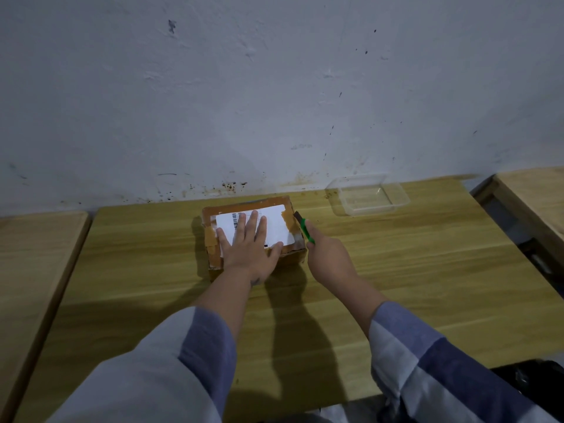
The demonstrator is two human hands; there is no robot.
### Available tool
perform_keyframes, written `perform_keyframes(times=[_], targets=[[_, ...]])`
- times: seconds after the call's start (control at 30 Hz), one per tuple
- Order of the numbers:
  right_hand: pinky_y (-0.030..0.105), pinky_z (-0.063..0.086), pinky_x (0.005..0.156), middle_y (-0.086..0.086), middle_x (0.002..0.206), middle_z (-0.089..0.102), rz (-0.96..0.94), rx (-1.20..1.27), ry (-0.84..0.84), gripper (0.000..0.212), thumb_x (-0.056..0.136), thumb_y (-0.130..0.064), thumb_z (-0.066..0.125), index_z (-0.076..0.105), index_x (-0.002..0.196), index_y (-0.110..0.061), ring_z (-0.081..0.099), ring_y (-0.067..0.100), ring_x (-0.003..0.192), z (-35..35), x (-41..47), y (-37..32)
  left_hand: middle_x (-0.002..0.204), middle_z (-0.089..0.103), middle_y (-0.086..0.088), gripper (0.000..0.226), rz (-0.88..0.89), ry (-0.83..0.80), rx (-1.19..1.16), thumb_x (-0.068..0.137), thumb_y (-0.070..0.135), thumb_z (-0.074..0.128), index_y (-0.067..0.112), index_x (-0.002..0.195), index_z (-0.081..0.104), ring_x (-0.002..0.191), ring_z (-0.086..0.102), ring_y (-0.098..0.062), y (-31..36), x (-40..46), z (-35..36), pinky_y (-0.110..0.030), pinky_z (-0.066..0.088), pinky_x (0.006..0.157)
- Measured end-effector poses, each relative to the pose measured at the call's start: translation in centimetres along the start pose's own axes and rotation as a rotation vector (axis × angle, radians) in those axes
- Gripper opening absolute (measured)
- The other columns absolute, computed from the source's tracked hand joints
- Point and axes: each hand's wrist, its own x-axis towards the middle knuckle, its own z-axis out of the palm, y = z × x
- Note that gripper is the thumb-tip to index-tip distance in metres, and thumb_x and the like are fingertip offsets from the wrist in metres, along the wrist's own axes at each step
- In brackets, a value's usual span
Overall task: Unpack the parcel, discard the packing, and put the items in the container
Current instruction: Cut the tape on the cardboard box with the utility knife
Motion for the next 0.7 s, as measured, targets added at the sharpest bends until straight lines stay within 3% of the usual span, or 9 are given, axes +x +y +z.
perform_keyframes(times=[0.17, 0.23, 0.3, 0.4, 0.53, 0.7], targets=[[0.034, 0.054, 0.062, 0.014, 0.104, 0.069, 0.017, -0.209, -0.043, 0.074, 0.092, 0.001, 0.041, 0.003, 0.151, -0.021, 0.066, 0.028, 0.088, 0.6, 1.0, -0.4, 0.158, -0.025, 0.004, 0.073, 0.008, -0.008, 0.005, 0.093, 0.064, 0.009, 0.026, 0.151, -0.012, 0.144, -0.027, -0.02, 0.2, -0.2, -0.1, -0.063, -0.014, 0.11], [0.027, 0.039, 0.046, 0.015, 0.104, 0.068, -0.001, -0.237, -0.041, 0.071, 0.093, -0.001, 0.04, 0.003, 0.151, -0.02, 0.065, 0.028, 0.087, 0.3, 1.1, -0.7, 0.158, -0.025, 0.004, 0.072, 0.006, -0.009, 0.006, 0.093, 0.064, 0.009, 0.026, 0.151, -0.012, 0.144, -0.027, -0.02, 0.1, -0.2, -0.1, -0.063, -0.014, 0.11], [0.024, 0.027, 0.041, 0.014, 0.109, 0.067, -0.011, -0.277, -0.046, 0.069, 0.093, -0.002, 0.039, 0.004, 0.151, -0.018, 0.061, 0.025, 0.08, -0.1, 1.6, -0.9, 0.158, -0.025, 0.004, 0.072, 0.007, -0.008, 0.008, 0.093, 0.064, 0.009, 0.026, 0.151, -0.012, 0.144, -0.027, -0.02, 0.1, -0.2, -0.2, -0.063, -0.014, 0.11], [0.026, 0.031, 0.046, 0.008, 0.127, 0.06, -0.039, -0.378, -0.081, 0.07, 0.09, 0.001, 0.04, 0.007, 0.15, -0.015, 0.057, 0.024, 0.081, -0.1, 2.8, -1.4, 0.158, -0.025, 0.004, 0.072, 0.008, -0.013, 0.009, 0.093, 0.063, 0.009, 0.026, 0.151, -0.012, 0.144, -0.027, -0.021, 0.2, -0.2, -0.2, -0.063, -0.014, 0.11], [0.032, 0.042, 0.064, 0.014, 0.12, 0.062, -0.005, -0.369, -0.114, 0.07, 0.09, -0.001, 0.041, 0.008, 0.15, -0.017, 0.061, 0.031, 0.103, -0.6, 3.6, -2.2, 0.158, -0.025, 0.004, 0.073, 0.004, -0.017, 0.01, 0.093, 0.065, 0.009, 0.026, 0.151, -0.013, 0.144, -0.027, -0.02, 0.1, -0.1, -0.1, -0.063, -0.014, 0.11], [0.033, 0.045, 0.055, 0.014, 0.109, 0.062, 0.018, -0.16, -0.16, 0.047, 0.091, -0.006, 0.04, 0.043, 0.136, -0.02, 0.052, 0.026, 0.081, -2.8, 2.7, -2.1, 0.158, -0.025, 0.005, 0.074, -0.004, -0.008, 0.008, 0.092, 0.065, 0.009, 0.026, 0.151, -0.012, 0.144, -0.027, -0.02, 0.1, -0.2, -0.1, -0.064, -0.013, 0.11]])
